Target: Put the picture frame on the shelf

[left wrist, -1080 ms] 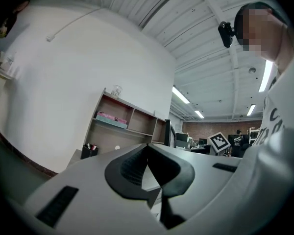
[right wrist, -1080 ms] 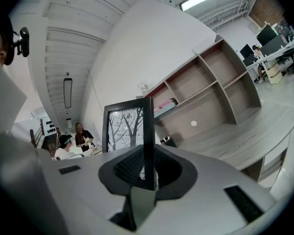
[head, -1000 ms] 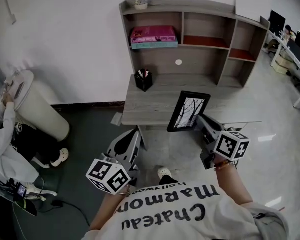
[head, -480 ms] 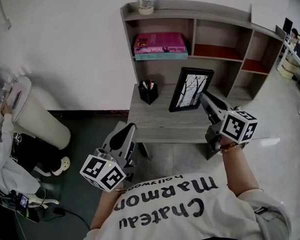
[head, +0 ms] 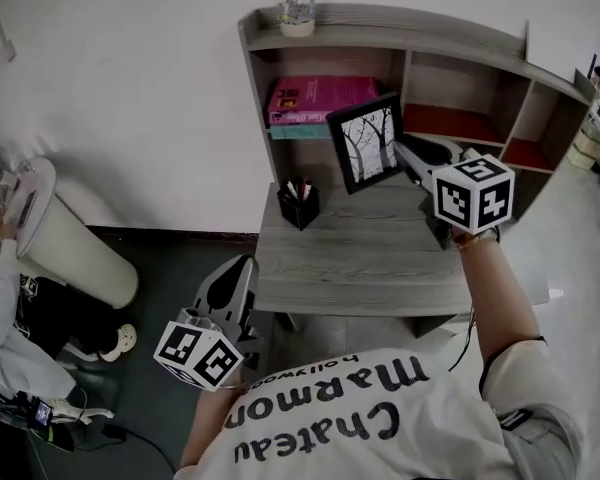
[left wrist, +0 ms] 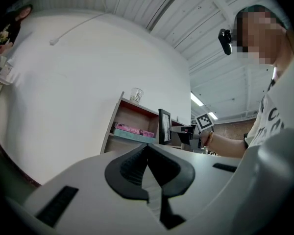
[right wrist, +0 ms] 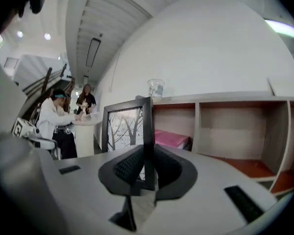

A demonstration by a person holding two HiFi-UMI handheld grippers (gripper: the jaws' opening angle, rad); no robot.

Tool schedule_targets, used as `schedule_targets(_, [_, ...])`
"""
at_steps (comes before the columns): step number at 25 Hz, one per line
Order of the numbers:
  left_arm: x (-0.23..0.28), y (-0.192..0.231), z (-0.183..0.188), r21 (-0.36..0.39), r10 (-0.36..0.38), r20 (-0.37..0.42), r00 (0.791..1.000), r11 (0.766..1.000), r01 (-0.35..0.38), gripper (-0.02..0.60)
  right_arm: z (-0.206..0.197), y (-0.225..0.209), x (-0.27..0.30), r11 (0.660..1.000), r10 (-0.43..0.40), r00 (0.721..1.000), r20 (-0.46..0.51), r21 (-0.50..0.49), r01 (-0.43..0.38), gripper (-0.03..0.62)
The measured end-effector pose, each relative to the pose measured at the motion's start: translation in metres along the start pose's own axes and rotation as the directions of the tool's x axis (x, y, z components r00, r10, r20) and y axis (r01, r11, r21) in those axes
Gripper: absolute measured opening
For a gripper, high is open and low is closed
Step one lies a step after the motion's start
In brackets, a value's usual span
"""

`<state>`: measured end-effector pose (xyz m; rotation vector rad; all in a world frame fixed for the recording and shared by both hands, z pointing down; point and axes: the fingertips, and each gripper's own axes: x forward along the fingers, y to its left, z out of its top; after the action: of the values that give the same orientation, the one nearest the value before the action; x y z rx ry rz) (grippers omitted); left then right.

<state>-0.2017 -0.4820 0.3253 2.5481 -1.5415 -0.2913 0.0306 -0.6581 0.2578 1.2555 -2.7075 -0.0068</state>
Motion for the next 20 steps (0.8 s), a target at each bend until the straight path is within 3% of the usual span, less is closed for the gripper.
schedule_targets(3, [0.012,0.006,-0.006,-0.001,-0.004,-0.013,1.000,1.000,0.004,0.017,0.009,-0.017,0.022,0.988,-0.047,0.998,-0.051,-0.147,0.039,0.070])
schedule_targets(8, [0.024,0.014,-0.012,-0.006,-0.001,-0.028,1.000,1.000,0.001,0.017,0.022,-0.034,0.052,0.952,-0.091,0.990,-0.106,-0.301,0.055,0.069])
schedule_targets(10, [0.028,0.016,-0.011,-0.001,0.000,-0.032,0.999,1.000,0.000,0.017,0.028,-0.036,0.064,0.921,-0.111,0.986,-0.123,-0.385,0.056,0.069])
schedule_targets(16, [0.031,0.035,-0.001,0.002,0.055,-0.007,0.998,0.998,-0.055,0.017,0.042,-0.040,0.099,0.781,-0.213,0.957,-0.195,-0.623,0.047,0.069])
schedule_targets(20, [0.028,0.046,0.001,-0.005,0.095,0.006,0.995,0.995,-0.095,0.017,0.047,-0.043,0.119,0.736,-0.236,0.945,-0.228,-0.677,0.021,0.069])
